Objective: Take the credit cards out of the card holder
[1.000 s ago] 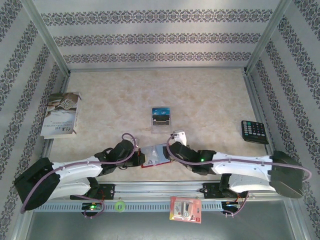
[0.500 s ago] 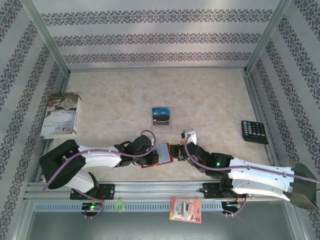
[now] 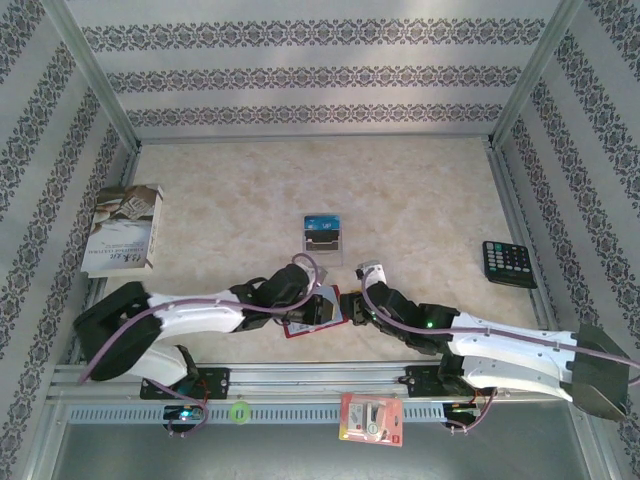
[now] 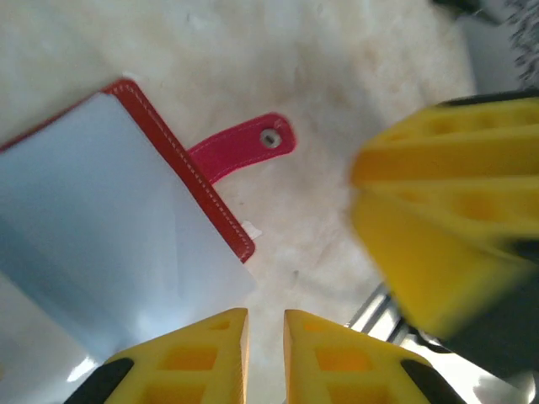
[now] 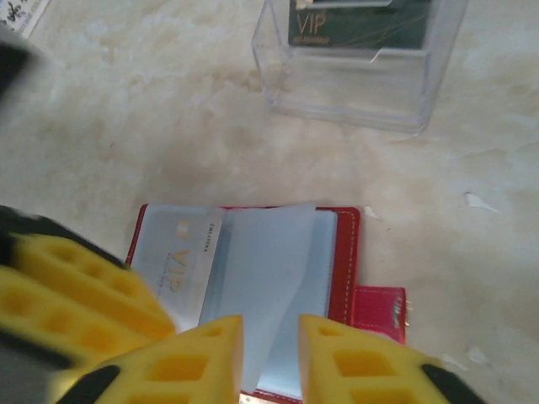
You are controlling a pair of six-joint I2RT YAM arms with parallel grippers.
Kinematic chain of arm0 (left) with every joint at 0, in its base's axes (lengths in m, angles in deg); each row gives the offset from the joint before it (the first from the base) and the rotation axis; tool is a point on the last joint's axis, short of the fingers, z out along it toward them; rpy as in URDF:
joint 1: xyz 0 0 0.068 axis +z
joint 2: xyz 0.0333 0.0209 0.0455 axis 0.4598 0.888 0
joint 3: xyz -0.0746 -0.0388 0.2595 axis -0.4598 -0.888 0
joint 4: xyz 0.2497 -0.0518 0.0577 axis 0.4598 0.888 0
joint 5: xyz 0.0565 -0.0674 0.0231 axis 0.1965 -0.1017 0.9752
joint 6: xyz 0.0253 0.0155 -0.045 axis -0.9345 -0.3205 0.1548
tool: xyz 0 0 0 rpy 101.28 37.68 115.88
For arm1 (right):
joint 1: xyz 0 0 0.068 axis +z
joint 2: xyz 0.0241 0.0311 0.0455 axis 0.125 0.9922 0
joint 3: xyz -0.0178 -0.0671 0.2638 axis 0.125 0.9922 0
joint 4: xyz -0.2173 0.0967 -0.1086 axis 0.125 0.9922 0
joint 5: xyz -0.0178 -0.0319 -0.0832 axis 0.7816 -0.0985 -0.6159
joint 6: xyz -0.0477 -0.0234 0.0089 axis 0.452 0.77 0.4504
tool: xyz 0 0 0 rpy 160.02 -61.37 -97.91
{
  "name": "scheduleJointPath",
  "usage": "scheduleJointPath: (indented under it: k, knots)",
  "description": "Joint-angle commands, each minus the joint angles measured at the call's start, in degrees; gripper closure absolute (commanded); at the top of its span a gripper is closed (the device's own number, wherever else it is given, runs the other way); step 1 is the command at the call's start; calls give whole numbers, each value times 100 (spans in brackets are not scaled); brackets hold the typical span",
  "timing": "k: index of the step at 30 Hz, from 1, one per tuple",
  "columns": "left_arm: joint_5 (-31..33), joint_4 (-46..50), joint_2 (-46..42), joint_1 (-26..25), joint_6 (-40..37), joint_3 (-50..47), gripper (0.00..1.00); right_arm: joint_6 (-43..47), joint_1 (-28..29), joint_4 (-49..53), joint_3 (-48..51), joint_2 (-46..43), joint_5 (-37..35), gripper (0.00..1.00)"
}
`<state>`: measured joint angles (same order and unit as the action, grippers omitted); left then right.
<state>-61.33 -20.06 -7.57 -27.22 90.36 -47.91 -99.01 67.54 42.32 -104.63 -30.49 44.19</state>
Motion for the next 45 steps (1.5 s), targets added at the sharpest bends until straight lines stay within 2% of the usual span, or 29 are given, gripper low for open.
scheduleJointPath:
  k: [1,7,11,16,22,25,29,32,35,40,45]
  knots:
    - [581,757,-560,219,-100,-401,80,17,-138,-609,-238,445,849,84]
    - [709,852,-788,326,-51,-933,77,146,-143,-773,-728,1428,1500,90]
    - [800,879,-652,510,-126,-995,80,-111,-142,-522,-714,1800,1203,95]
    - [672,754,-260,775,-380,-874,83,-563,-138,-347,-281,2169,633,97]
    - [484,458,401,1006,-578,-745,86,-913,-47,221,26,1966,70,98]
    - [294,299,528,1084,-561,-734,87,-838,71,431,-81,1795,-107,94]
    - [323,435,-33,1091,-485,-845,86,-532,221,662,-321,1376,-273,83]
    - [450,641,-537,1089,-489,-951,84,-180,243,471,-472,1013,-21,77]
    - [437,809,-754,1088,-574,-919,84,154,210,148,-816,1071,490,68]
    - [325,470,-562,1091,-615,-943,81,-41,-293,-692,-1169,2013,1903,67]
    - [210,-5,-131,1076,-648,-790,79,-431,-514,-1143,-1239,2663,2194,69]
